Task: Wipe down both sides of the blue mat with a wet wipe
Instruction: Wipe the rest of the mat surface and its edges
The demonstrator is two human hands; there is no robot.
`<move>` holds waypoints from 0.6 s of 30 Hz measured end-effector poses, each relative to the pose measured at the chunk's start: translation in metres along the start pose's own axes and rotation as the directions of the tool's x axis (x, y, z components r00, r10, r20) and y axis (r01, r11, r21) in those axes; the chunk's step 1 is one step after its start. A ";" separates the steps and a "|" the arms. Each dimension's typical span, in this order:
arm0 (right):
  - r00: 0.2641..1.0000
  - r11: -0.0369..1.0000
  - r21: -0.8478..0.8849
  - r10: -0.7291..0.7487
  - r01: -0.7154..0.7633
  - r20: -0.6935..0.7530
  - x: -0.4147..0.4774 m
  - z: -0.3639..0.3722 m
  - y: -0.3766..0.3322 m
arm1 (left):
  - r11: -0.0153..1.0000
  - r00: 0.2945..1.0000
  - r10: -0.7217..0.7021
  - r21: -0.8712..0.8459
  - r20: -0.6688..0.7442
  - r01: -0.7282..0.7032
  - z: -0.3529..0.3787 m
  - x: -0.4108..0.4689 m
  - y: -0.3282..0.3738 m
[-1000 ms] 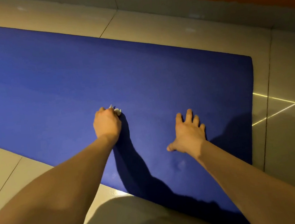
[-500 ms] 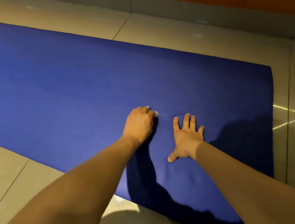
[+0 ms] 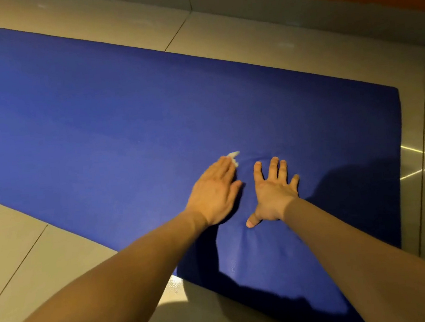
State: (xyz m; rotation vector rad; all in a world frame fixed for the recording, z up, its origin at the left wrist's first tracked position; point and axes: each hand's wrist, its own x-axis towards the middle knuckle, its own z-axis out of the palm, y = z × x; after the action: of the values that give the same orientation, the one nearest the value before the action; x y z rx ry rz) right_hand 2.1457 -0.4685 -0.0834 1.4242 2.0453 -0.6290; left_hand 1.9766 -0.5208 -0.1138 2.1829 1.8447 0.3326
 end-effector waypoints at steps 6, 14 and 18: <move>1.000 1.000 -0.019 -0.006 0.006 -0.007 0.001 0.002 0.002 | 0.965 0.999 -0.005 0.261 0.042 -0.006 -0.026 -0.016 -0.045; 1.000 0.999 -0.034 0.003 -0.004 -0.008 0.001 0.001 -0.001 | 0.928 0.930 -0.344 0.102 -0.130 0.358 -0.033 -0.049 -0.040; 1.000 0.999 -0.031 0.016 -0.016 -0.014 0.001 0.002 -0.002 | 0.992 0.994 -0.108 -0.061 -0.013 0.107 -0.003 -0.053 0.026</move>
State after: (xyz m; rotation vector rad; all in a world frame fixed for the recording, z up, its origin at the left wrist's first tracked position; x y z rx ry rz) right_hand 2.1441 -0.4693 -0.0852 1.4290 2.0434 -0.5796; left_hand 1.9905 -0.5775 -0.1027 2.0381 1.9265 0.3789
